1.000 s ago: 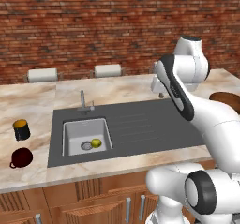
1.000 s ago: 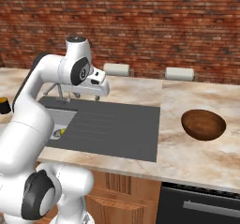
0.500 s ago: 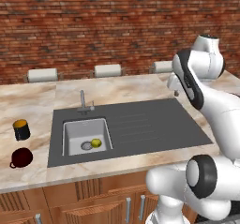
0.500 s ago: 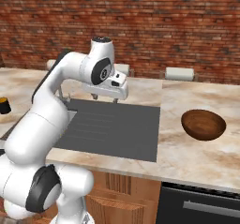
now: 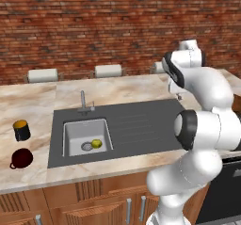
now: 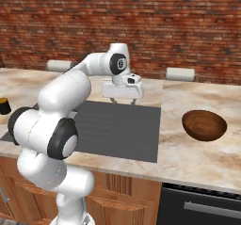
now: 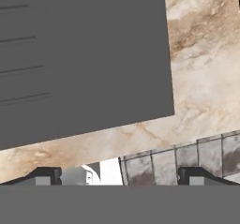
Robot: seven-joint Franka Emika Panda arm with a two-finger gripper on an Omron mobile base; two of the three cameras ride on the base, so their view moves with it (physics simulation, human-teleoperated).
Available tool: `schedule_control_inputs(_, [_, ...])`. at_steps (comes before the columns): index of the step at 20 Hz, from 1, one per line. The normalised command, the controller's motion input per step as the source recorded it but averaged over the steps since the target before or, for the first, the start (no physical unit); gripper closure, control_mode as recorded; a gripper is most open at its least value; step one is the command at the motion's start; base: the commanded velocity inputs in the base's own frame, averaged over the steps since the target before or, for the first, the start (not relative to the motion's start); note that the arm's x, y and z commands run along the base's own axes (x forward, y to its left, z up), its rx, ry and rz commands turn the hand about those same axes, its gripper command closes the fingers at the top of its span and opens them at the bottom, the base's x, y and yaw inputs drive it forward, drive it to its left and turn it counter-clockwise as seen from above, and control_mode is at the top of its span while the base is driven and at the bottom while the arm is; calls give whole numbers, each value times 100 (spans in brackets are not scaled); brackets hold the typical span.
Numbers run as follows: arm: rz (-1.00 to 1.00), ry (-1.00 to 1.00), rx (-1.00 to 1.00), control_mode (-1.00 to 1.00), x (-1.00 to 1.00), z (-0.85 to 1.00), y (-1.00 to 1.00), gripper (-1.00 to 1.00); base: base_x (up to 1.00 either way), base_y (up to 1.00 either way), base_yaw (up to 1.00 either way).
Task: Clear the mugs and bowl far away from the sink.
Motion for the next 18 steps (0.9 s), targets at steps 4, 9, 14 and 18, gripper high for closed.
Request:
schedule_control_inputs(4, [0, 3, 0, -100, 36, 0, -89, -100, 0, 0, 0])
schedule_control_inputs(9, [0, 0, 1, -100, 16, 0, -94, -100, 0, 0, 0])
schedule_control_inputs(14, [0, 0, 3, -100, 0, -17, -46, -100, 0, 0, 0])
schedule_control_inputs(18, [7, -4, 2, -100, 10, -19, -48, -100, 0, 0, 0])
